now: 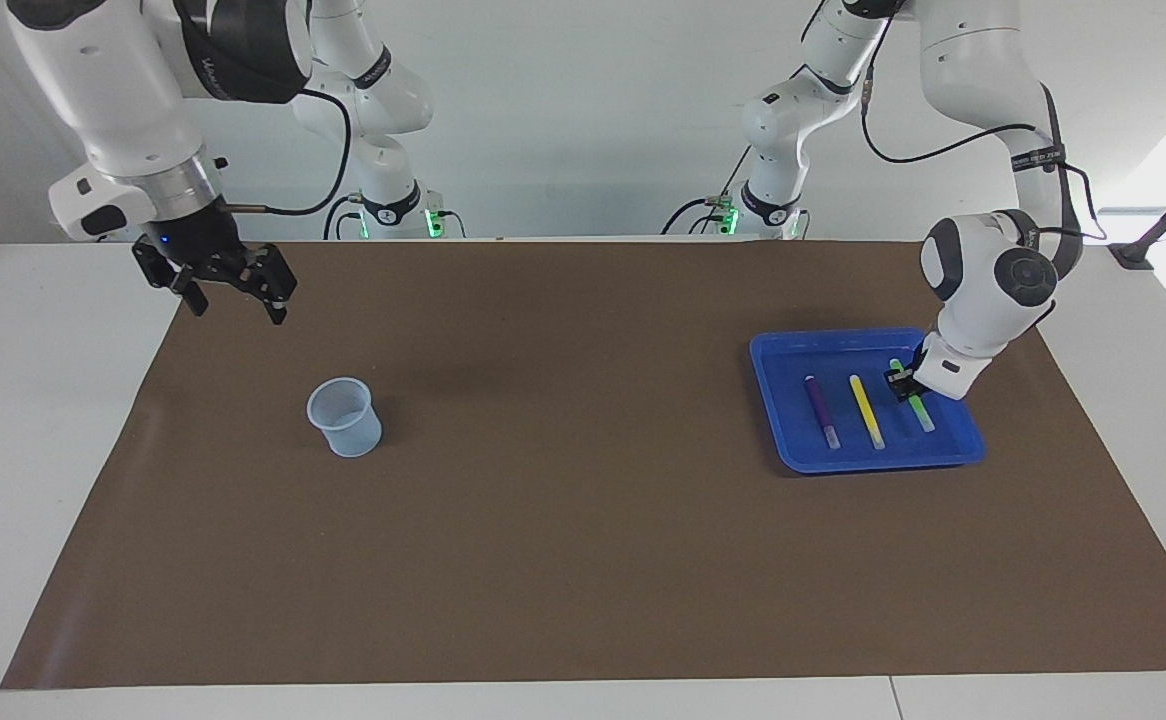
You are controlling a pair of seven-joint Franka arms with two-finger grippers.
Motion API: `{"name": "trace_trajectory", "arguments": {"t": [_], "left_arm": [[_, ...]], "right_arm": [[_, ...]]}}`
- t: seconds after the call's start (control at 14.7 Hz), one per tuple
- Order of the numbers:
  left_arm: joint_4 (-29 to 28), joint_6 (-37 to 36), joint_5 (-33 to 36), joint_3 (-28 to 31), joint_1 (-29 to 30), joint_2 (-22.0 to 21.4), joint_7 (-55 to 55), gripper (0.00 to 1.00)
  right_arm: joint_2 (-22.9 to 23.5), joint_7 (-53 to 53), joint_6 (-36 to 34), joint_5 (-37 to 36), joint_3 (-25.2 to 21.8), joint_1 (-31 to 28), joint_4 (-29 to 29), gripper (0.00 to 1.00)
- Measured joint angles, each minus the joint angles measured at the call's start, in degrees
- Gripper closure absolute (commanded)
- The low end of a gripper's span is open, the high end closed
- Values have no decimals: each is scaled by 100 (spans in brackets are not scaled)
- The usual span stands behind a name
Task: Right arm passes pens to left for tray arrangement
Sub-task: 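Carry the green pen to the tray with the left gripper while the right gripper withdraws, then set the green pen upright in the tray and open the left gripper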
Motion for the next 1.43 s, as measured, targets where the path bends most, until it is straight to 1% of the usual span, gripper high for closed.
{"name": "trace_trajectory", "arguments": {"t": [0.14,0.27,0.34,0.41,0.82,1.43], "left_arm": [[-2,40,0,0,9,14,6,100],[-4,46,2,-1,62,14,6,100],[-5,48,3,0,114,15,13,65],[-8,53,4,0,164,15,25,1],[-128,239,4,-1,232,16,-126,0],[-158,312,4,-20,278,16,-142,0]], "right_arm": [[-163,-143,-270,0,-121,-4,-1,0],[-257,-146,-466,0,-139,-4,-1,0],[-272,-146,-527,0,-139,0,-1,0],[-272,-146,-555,0,-134,8,-2,0],[-272,-146,-914,0,-107,53,7,0],[-277,-146,-933,-38,5,40,6,0]]}}
